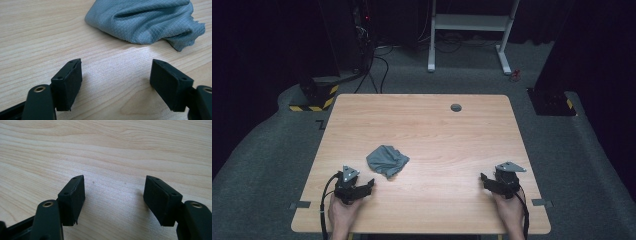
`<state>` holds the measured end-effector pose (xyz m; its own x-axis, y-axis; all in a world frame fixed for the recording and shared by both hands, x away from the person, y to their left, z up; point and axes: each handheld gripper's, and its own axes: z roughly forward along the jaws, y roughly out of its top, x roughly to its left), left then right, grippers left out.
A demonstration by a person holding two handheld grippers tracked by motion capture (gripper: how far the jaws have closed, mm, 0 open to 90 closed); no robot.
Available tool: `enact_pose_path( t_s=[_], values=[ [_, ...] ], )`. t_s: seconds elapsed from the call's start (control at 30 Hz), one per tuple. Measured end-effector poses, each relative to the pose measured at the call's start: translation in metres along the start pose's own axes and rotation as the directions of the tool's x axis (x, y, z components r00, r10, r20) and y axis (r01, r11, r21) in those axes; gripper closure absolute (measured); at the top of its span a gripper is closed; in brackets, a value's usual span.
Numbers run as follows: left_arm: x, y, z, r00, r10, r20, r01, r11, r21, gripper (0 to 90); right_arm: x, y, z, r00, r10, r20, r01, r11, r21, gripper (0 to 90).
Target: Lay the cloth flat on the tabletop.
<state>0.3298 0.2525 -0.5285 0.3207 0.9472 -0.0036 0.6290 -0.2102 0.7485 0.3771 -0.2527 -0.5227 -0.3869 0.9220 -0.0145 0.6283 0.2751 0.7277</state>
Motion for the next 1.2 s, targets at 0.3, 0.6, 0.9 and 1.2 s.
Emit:
enact_pose_path(
  t_s=[0.3,0.6,0.9,1.2],
  values=[
    [-0.001,0.001,0.001,1.0000,0.000,0.004,0.000,1.0000,0.005,23.2,0.000,0.000,0.000,1.0000,0.001,-0.001,-0.001,1.000,0.001,33.3],
    [-0.004,0.002,0.002,0.9999,0.009,0.011,-0.009,0.9999,0.008,21.4,0.000,0.000,0.000,1.0000,0.001,-0.001,-0.001,1.000,0.001,33.2],
    [-0.008,0.005,-0.001,0.9980,-0.004,0.063,0.005,0.9997,-0.023,23.2,0.000,0.000,0.000,1.0000,0.001,-0.001,-0.001,1.000,0.001,33.2],
    [-0.017,0.011,-0.001,0.9960,0.012,0.088,-0.009,0.9992,-0.039,22.0,0.000,0.000,0.000,1.0000,0.001,-0.001,-0.001,1.000,0.001,33.3]
  ],
)
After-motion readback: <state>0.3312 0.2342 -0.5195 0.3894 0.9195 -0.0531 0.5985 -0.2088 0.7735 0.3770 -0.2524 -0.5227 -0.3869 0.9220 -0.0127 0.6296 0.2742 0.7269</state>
